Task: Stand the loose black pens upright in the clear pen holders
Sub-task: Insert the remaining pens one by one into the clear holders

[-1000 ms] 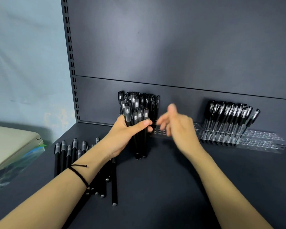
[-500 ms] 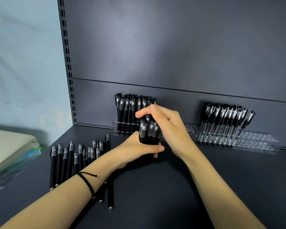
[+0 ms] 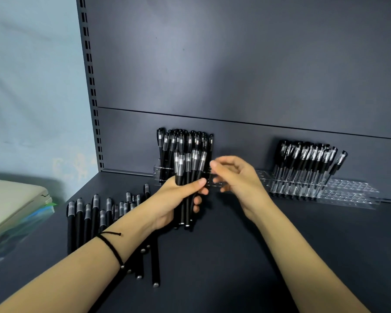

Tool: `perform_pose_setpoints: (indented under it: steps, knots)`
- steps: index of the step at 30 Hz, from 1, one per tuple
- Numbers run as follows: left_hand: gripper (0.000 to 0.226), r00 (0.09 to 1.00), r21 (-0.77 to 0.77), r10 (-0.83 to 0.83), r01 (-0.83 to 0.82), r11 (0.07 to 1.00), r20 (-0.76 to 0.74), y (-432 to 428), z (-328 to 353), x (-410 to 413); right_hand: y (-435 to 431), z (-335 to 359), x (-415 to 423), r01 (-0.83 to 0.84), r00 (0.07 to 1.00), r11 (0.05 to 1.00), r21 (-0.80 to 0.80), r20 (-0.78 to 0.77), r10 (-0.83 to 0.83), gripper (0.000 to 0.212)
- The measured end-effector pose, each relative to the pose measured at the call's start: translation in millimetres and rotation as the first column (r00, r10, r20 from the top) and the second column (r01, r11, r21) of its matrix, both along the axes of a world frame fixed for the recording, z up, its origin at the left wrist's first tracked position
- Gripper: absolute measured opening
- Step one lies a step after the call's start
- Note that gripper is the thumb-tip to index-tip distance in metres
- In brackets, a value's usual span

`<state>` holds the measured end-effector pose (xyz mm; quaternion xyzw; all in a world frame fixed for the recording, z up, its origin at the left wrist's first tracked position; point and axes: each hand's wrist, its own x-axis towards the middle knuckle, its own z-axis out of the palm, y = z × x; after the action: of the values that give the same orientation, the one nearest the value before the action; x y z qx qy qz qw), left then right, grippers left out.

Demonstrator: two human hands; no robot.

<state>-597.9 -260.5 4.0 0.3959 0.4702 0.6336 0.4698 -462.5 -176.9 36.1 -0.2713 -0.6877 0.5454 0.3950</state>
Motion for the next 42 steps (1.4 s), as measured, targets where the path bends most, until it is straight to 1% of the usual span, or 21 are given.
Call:
perform_pose_setpoints:
  steps: [2,3,5,7,10,13,15,17,19,21,24,27,31,36,42]
  knots:
    - [0.007,0.996,-0.029,-0.037,0.034,0.999,-0.085,-2,-1,-2,-2,-5,-3,-0.019,0.998,1.0,-0.009,0.067,0.02,0.015]
    - [0.01,0.992,-0.043,-0.058,0.053,0.998,-0.114,-2,-1,-2,-4,-6,-4,-0.022,0.997,1.0,-0.017,0.075,0.023,0.016]
    - [0.014,0.99,-0.053,-0.07,0.064,0.997,-0.123,-2,-1,-3,-6,-6,-7,-0.017,0.999,0.998,-0.054,0.046,0.02,0.019]
    - [0.015,0.994,-0.044,-0.046,0.042,0.998,-0.099,-2,0,-3,-5,-3,-7,0.004,1.0,0.997,-0.075,0.007,-0.003,0.022]
    - [0.02,1.0,-0.045,-0.013,0.013,0.999,0.0,-1,2,-3,4,8,-7,0.081,0.99,0.992,-0.099,-0.109,-0.092,0.025]
    - [0.014,0.997,-0.072,0.044,-0.04,0.997,0.056,1,1,-4,21,22,-6,0.178,0.94,0.978,-0.111,-0.275,-0.202,0.031]
    - [0.011,0.991,-0.074,0.106,-0.1,0.992,0.081,3,1,-8,35,29,-7,0.255,0.913,0.966,-0.037,-0.322,-0.253,0.033]
    - [0.013,0.981,-0.077,0.172,-0.165,0.983,0.095,4,1,-12,48,34,-9,0.336,0.902,0.936,0.103,-0.321,-0.289,0.035]
    - [0.011,0.966,-0.09,0.242,-0.233,0.968,0.094,7,-2,-16,57,36,-14,0.377,0.907,0.893,0.244,-0.294,-0.303,0.035]
    - [0.007,0.953,-0.105,0.283,-0.272,0.956,0.104,9,-4,-18,61,35,-20,0.361,0.925,0.869,0.339,-0.251,-0.286,0.037]
    - [0.005,0.952,-0.105,0.287,-0.276,0.955,0.109,11,-5,-20,64,30,-30,0.322,0.946,0.85,0.417,-0.182,-0.269,0.045]
    - [0.007,0.956,-0.099,0.272,-0.262,0.96,0.105,11,-4,-19,67,25,-35,0.289,0.957,0.828,0.48,-0.123,-0.263,0.041]
    - [0.007,0.958,-0.087,0.268,-0.259,0.962,0.103,9,-3,-17,71,24,-37,0.262,0.965,0.84,0.475,-0.106,-0.241,0.038]
    - [0.006,0.963,-0.084,0.253,-0.245,0.966,0.098,8,-3,-15,71,26,-35,0.178,0.983,0.83,0.528,-0.061,-0.172,0.037]
    - [0.01,0.97,-0.049,0.209,-0.205,0.978,0.127,6,-1,-12,67,20,-30,0.106,0.994,0.844,0.525,-0.082,-0.074,0.041]
